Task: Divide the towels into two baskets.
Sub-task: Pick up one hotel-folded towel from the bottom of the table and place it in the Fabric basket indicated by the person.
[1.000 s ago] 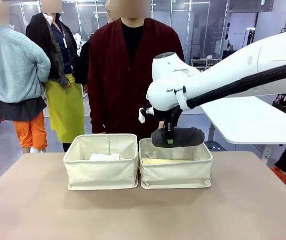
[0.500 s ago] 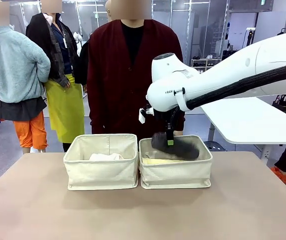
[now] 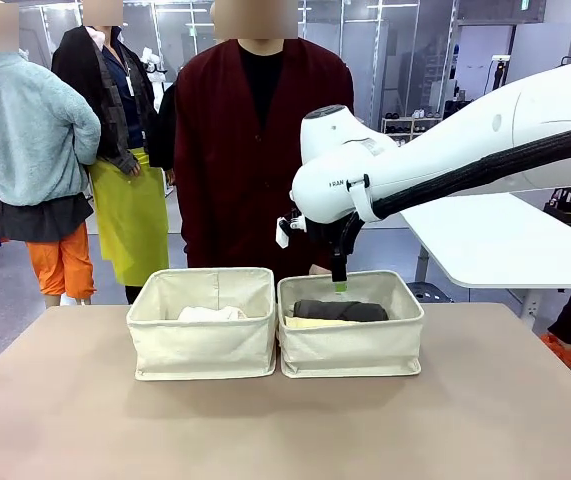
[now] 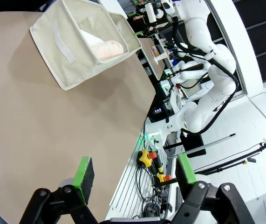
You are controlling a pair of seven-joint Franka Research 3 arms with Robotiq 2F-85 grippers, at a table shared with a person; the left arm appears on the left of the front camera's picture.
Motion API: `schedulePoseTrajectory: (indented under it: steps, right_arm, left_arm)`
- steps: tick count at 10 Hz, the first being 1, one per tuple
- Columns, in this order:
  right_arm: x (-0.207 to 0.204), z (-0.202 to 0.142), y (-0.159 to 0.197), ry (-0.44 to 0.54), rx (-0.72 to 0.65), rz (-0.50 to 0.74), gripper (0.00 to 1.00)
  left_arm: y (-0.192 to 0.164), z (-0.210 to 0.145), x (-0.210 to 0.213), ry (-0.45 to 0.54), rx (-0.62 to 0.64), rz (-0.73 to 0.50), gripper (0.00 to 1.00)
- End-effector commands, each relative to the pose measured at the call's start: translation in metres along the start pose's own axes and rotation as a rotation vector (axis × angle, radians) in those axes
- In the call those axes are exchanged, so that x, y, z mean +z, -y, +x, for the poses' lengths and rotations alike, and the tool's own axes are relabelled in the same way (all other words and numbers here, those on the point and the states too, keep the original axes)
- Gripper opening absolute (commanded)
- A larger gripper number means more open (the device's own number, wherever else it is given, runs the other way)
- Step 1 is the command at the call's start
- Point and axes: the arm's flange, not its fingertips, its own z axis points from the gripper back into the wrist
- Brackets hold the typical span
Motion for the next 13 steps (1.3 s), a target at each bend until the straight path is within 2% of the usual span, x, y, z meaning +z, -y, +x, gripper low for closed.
schedulePoseTrajectory:
  steps: [1,10,11,13]
  right_arm:
    - [-0.003,0.0,0.003,-0.008,0.007,-0.004,1.0]
    - [-0.003,0.0,0.002,-0.002,0.0,0.002,1.0]
    - [0.023,-0.008,-0.011,0.042,-0.001,0.078,1.0]
    - [0.063,-0.054,-0.041,0.072,-0.047,0.172,1.0]
  left_arm:
    - [0.005,-0.003,0.001,-0.001,-0.012,-0.007,0.89]
    - [0.005,-0.003,0.001,-0.001,-0.012,-0.007,0.89]
    - [0.005,-0.003,0.001,-0.001,-0.012,-0.007,0.89]
    - [0.005,-0.003,0.001,-0.001,-0.012,-0.007,0.89]
